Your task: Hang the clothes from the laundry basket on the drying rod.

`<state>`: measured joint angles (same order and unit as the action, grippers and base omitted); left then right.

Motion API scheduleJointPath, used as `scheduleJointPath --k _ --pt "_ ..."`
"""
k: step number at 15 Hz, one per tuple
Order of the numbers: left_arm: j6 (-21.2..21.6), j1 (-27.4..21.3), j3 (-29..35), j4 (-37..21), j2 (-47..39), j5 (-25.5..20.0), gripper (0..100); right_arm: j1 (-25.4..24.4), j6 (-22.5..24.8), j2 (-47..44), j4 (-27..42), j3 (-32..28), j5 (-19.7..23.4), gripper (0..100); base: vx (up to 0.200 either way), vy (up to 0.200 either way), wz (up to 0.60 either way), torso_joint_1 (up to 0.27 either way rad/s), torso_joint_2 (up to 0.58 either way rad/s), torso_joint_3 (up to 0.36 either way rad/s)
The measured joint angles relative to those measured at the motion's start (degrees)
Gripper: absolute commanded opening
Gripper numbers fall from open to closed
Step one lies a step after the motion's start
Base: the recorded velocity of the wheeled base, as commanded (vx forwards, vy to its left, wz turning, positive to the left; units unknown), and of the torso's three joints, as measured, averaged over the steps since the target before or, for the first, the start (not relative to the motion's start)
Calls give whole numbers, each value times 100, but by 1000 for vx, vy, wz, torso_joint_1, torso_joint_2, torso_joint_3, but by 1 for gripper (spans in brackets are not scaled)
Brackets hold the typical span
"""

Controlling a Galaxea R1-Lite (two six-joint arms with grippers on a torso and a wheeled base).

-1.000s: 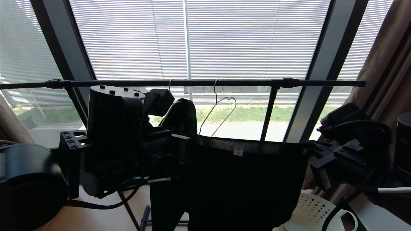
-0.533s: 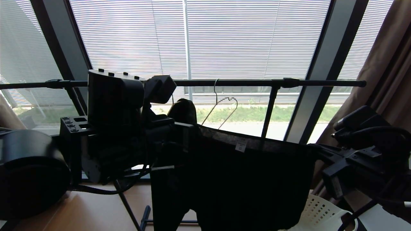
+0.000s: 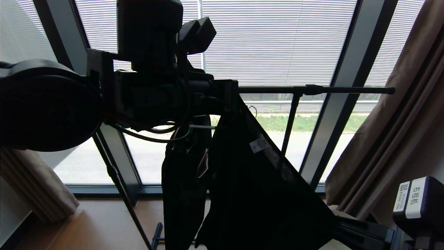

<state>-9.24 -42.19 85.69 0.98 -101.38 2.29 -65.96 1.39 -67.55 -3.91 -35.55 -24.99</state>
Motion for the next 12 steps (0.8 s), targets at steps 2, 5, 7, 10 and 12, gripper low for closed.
scheduleJointPath --k 2,5,7,10,12 --pt "196 -48 310 -73 -196 -9 0 -355 -749 -343 -18 -417 236 0 0 0 0 0 0 0" --pt "222 -96 395 -77 -339 -6 0 -523 -1509 -941 -434 -985 338 0 0 0 0 0 0 0" --pt "222 -133 400 -73 -385 -11 0 -547 -1891 -1309 -930 -1211 334 0 0 0 0 0 0 0" --pt "222 -150 408 -76 -422 -11 0 -553 -2317 -1652 -1045 -1458 301 0 0 0 0 0 0 0" --pt "218 -141 369 -77 -413 -11 0 -547 -2342 -1707 -983 -1434 244 0 0 0 0 0 0 0"
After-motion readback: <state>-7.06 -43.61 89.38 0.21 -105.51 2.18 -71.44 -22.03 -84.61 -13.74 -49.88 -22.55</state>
